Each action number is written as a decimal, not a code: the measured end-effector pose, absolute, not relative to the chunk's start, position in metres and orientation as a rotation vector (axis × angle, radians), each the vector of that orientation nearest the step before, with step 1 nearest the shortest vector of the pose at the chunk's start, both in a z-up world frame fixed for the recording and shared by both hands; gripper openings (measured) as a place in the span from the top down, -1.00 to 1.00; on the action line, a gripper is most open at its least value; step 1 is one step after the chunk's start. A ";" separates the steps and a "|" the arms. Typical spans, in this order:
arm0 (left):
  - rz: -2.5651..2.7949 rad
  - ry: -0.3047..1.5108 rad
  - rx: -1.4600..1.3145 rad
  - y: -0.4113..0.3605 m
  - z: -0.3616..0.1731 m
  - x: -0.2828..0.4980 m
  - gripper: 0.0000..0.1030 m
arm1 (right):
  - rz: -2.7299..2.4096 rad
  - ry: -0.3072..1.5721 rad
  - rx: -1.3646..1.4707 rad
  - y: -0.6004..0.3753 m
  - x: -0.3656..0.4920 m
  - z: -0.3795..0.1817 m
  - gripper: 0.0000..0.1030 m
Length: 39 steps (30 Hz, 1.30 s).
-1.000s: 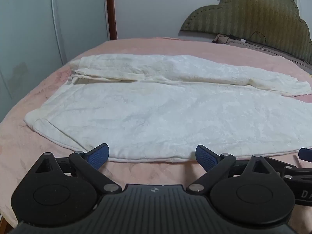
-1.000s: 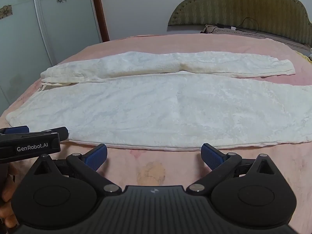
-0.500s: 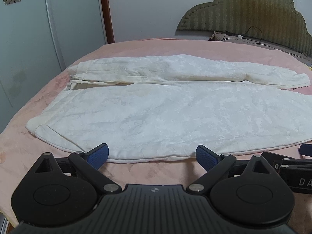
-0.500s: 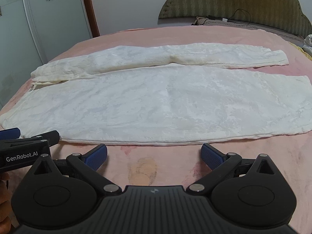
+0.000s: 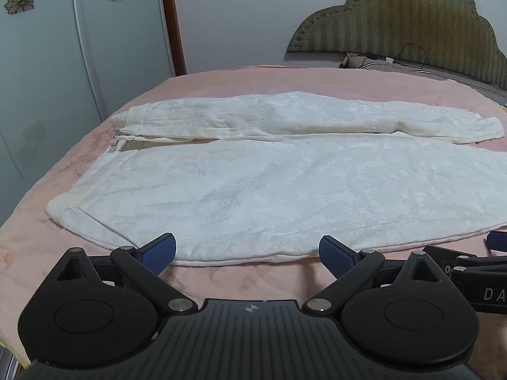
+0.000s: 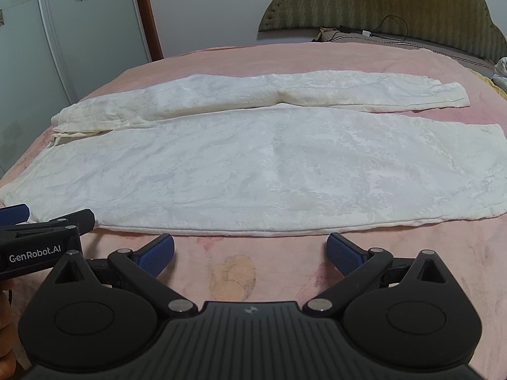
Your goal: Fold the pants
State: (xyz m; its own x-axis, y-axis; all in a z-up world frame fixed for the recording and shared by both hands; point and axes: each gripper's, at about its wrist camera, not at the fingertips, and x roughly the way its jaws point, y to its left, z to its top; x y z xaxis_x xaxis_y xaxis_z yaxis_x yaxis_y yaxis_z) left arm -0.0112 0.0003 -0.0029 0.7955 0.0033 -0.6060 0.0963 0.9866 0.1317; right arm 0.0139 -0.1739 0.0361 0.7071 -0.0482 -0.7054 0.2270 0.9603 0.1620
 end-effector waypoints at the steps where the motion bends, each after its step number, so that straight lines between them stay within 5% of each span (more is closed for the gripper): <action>1: -0.054 0.652 0.156 0.001 -0.003 -0.011 -0.92 | -0.155 0.772 0.245 -0.174 0.014 0.036 -1.00; 39: -0.051 0.660 0.169 0.001 -0.006 -0.010 -0.91 | -0.127 0.747 0.219 -0.168 0.009 0.040 -1.00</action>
